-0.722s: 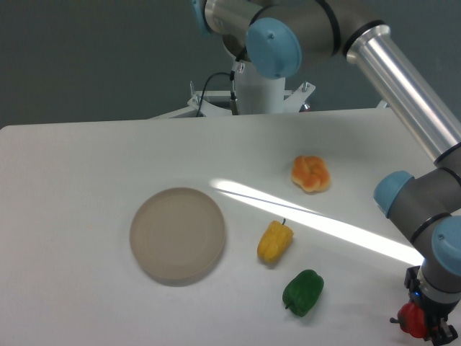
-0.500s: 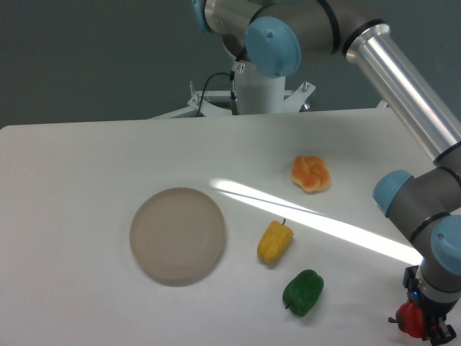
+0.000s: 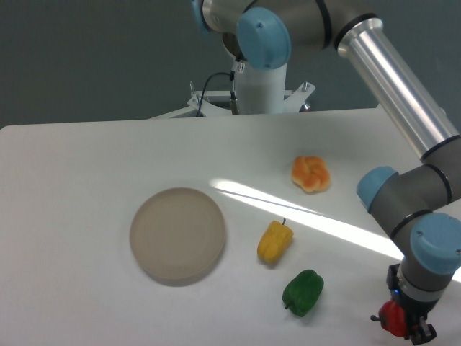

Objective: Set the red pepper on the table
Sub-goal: 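Lift the held red pepper up from the table edge with the gripper, then carry the red pepper toward the orange bread roll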

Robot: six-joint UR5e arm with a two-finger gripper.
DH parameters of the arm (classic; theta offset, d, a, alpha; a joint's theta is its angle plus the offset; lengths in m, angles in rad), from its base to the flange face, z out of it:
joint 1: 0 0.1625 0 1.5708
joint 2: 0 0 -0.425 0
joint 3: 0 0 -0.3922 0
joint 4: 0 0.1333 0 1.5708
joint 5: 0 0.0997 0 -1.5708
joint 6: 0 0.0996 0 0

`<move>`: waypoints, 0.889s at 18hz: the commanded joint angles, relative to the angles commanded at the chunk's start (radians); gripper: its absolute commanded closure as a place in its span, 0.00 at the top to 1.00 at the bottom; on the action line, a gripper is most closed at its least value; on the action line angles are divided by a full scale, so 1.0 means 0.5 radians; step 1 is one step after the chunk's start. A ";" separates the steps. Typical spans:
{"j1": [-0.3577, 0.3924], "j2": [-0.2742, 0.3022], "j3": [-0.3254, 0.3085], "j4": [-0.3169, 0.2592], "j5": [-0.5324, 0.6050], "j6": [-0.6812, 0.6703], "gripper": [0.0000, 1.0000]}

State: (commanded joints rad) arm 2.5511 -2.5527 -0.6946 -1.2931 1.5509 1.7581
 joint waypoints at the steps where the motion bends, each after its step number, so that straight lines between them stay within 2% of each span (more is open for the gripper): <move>1: -0.009 0.046 -0.058 0.000 -0.003 -0.021 0.69; 4: -0.046 0.328 -0.429 0.000 -0.006 -0.065 0.69; 8: -0.071 0.613 -0.813 0.006 -0.003 -0.056 0.69; 11: -0.049 0.712 -0.960 0.031 -0.006 -0.013 0.69; 13: -0.025 0.733 -1.034 0.031 0.018 0.177 0.69; 16: 0.110 0.773 -1.108 0.043 0.015 0.416 0.68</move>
State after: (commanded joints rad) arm 2.6060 -2.1660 -1.2486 -1.2717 1.5585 1.9661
